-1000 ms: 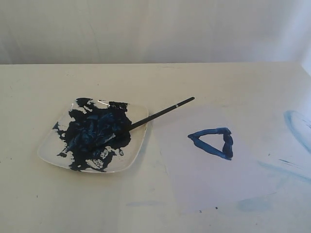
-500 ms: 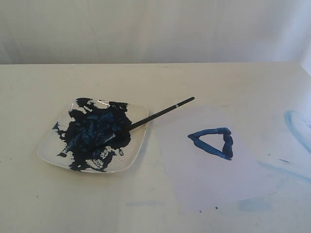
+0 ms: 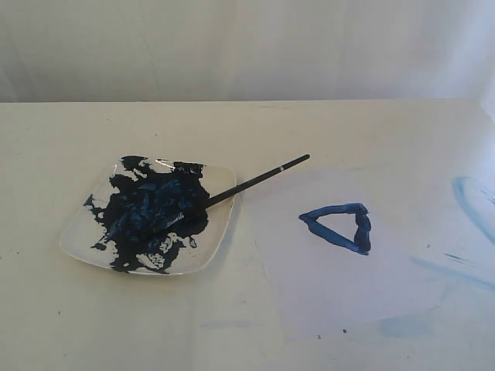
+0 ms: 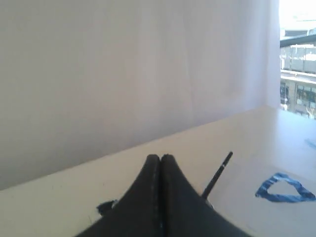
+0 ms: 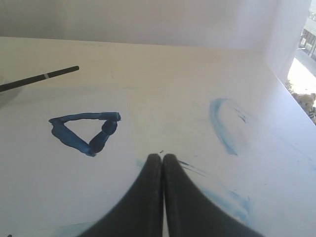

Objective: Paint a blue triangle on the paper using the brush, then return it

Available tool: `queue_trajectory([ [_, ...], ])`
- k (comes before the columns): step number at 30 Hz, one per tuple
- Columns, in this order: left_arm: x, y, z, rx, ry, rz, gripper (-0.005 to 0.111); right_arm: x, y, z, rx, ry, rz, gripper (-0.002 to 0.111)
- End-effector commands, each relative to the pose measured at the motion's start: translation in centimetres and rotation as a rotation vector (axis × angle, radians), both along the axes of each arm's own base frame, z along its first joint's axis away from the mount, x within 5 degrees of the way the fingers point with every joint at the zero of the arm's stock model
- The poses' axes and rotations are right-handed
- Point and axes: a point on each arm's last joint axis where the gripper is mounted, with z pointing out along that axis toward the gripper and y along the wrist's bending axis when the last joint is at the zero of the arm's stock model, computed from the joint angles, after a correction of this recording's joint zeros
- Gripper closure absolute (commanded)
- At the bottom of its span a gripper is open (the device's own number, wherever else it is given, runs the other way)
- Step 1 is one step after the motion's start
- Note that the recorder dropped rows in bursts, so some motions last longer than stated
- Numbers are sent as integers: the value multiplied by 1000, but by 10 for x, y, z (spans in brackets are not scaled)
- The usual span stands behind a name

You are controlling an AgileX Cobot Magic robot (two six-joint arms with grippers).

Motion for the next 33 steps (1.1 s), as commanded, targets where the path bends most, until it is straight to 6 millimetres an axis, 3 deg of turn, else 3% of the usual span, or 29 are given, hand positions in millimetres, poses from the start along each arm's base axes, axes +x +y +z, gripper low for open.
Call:
queue_trajectory([
  [1, -22, 7, 6, -22, -147, 29, 107, 0, 0, 0, -12, -12, 4, 108],
  [7, -28, 7, 3, -51, -174, 12, 107, 0, 0, 0, -11, -11, 4, 108],
  [8, -27, 6, -1, -152, -119, -10, 107, 0, 0, 0, -11, -11, 4, 108],
  [11, -17, 18, -14, -813, 191, -4, 107, 0, 0, 0, -9, -11, 4, 108],
  [14, -8, 23, -40, -1433, 508, -49, 107, 0, 0, 0, -9, -11, 4, 108],
  [15, -6, 22, -54, -1610, 576, -111, 107, 0, 0, 0, -9, -11, 4, 108],
  [16, -6, 23, -53, -1668, 566, -128, 107, 0, 0, 0, -9, -11, 4, 108],
  [17, -3, 27, -66, -1629, 611, 40, 107, 0, 0, 0, -9, -11, 4, 108],
  [18, -2, 27, -70, -1570, 611, 98, 107, 0, 0, 0, -9, -11, 4, 108],
  [19, -2, 29, -75, -1400, 584, 188, 107, 0, 0, 0, -9, -11, 4, 108],
  [21, -2, 30, -81, -1002, 496, 295, 107, 0, 0, 0, -9, -11, 4, 108],
  [23, -2, 32, -90, -496, 431, 383, 107, 0, 0, 0, -9, -11, 4, 108],
  [25, -6, 37, -105, -36, 464, 447, 107, 0, 0, 0, -9, -11, 4, 108],
  [27, -7, 37, -110, 99, 476, 441, 107, 0, 0, 0, -3, -10, 4, 108],
  [33, -7, 42, -108, 98, 456, 526, 107, 0, 0, 0, 2, -9, 5, 108],
])
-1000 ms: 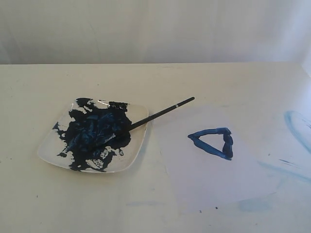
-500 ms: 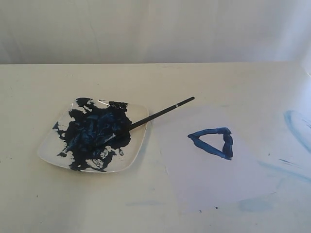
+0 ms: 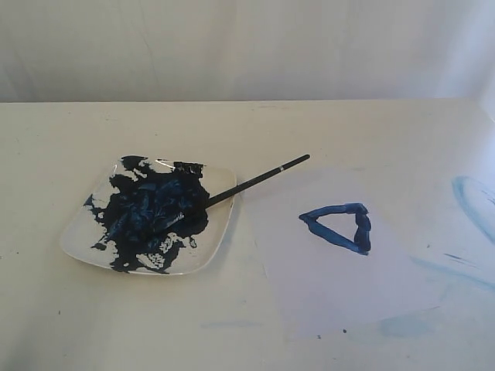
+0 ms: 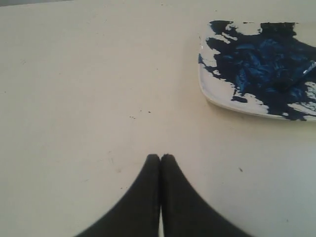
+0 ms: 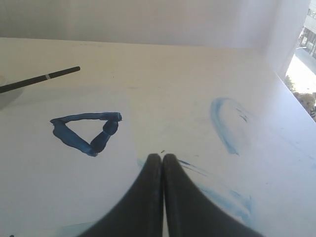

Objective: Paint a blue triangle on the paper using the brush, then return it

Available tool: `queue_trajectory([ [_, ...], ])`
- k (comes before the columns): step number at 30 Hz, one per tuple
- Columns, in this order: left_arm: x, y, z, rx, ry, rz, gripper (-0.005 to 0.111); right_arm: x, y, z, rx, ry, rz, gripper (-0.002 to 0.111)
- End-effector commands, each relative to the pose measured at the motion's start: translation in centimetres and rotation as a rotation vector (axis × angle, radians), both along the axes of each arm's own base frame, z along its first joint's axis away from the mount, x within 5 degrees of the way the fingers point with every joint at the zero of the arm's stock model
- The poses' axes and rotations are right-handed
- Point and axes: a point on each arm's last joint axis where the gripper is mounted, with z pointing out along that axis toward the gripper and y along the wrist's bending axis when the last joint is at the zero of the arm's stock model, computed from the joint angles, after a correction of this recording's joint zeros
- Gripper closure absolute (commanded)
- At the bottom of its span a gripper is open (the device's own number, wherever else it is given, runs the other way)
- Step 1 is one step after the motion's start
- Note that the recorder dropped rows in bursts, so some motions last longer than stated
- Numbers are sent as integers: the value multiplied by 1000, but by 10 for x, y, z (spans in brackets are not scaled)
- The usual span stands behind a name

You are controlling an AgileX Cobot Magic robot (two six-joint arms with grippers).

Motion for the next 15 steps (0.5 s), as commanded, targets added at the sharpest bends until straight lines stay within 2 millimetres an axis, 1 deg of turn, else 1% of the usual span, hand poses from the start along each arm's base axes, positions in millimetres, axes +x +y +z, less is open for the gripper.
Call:
queue_trajectory([
  [1, 0, 5, 0, 23, -2, 85, 107, 0, 0, 0, -4, -12, 4, 108],
  [5, -1, 8, 0, 23, -1, 139, 107, 0, 0, 0, -4, -12, 4, 108],
  [15, -1, 7, 0, -9, 1, 135, 107, 0, 0, 0, -4, -12, 4, 108],
])
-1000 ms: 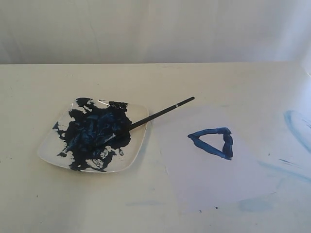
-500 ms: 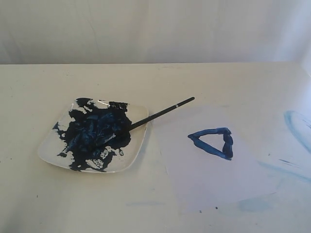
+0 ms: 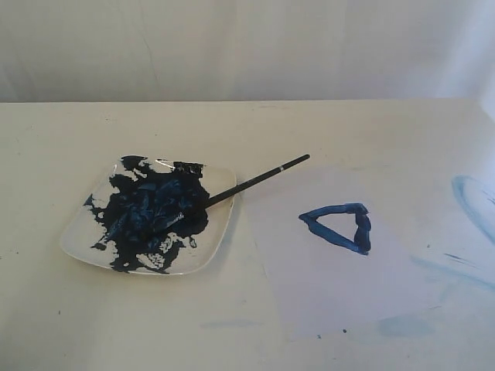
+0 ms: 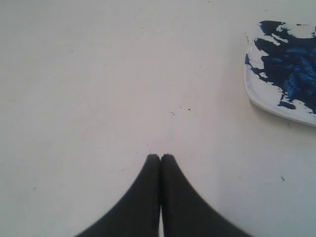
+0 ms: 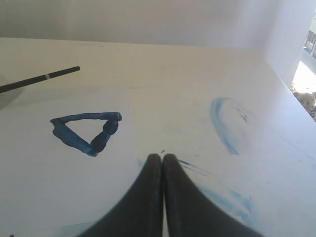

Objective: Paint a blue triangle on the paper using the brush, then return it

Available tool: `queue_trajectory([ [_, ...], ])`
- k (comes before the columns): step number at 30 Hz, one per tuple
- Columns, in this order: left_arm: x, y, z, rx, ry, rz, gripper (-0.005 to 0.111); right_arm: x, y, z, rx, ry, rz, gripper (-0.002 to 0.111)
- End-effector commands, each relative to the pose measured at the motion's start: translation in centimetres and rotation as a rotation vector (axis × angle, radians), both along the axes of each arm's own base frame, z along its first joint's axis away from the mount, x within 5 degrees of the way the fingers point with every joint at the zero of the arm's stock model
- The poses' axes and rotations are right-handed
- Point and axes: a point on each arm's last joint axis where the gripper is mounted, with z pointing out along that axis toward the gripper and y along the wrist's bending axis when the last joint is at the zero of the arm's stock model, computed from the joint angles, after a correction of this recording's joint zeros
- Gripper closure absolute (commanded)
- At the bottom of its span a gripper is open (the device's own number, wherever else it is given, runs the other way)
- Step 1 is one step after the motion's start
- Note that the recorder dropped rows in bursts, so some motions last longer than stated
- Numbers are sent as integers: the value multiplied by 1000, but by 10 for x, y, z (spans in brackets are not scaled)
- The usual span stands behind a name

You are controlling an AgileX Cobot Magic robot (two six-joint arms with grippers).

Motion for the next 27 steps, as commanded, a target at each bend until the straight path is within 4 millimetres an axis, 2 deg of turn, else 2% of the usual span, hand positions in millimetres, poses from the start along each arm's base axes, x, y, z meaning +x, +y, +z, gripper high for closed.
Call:
queue_trajectory([
  [1, 0, -1, 0, -18, -3, 0, 107, 0, 0, 0, -4, -12, 4, 108],
  [8, 0, -7, 0, 178, 5, -153, 107, 0, 0, 0, -4, -12, 4, 108],
  [14, 0, -9, 0, 109, 0, -143, 107, 0, 0, 0, -4, -12, 4, 108],
  [27, 0, -5, 0, 124, 2, -87, 107, 0, 0, 0, -4, -12, 4, 108],
])
